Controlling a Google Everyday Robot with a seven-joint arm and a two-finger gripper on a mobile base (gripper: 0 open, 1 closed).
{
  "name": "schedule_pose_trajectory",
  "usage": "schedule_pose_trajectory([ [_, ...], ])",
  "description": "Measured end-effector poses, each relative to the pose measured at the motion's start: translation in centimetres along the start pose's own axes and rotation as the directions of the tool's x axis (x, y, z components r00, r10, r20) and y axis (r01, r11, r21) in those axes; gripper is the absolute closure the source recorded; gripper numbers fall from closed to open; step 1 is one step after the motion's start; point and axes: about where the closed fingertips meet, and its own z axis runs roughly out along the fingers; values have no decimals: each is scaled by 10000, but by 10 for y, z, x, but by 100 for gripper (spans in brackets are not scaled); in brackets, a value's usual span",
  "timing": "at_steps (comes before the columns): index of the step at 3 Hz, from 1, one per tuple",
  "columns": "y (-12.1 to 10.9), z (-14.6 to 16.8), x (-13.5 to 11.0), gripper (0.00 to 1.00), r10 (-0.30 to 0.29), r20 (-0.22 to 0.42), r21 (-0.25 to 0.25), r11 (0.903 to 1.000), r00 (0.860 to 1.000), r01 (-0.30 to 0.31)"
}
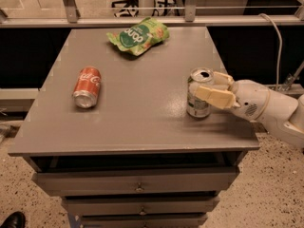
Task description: Place 7up can upright
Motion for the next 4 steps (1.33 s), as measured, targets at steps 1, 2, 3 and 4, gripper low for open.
schedule_pose_trajectory([
  [1, 4, -18, 1, 0, 55, -123, 233, 9997, 9999, -52],
  [2, 6, -33, -9, 0, -191, -421, 324, 9993, 9989, 205],
  [3, 10, -39, -30, 0, -916, -1471, -29, 9957, 9849, 922],
  [4, 11, -61, -58, 0, -1832, -1945, -371, 9831, 9636, 1795],
])
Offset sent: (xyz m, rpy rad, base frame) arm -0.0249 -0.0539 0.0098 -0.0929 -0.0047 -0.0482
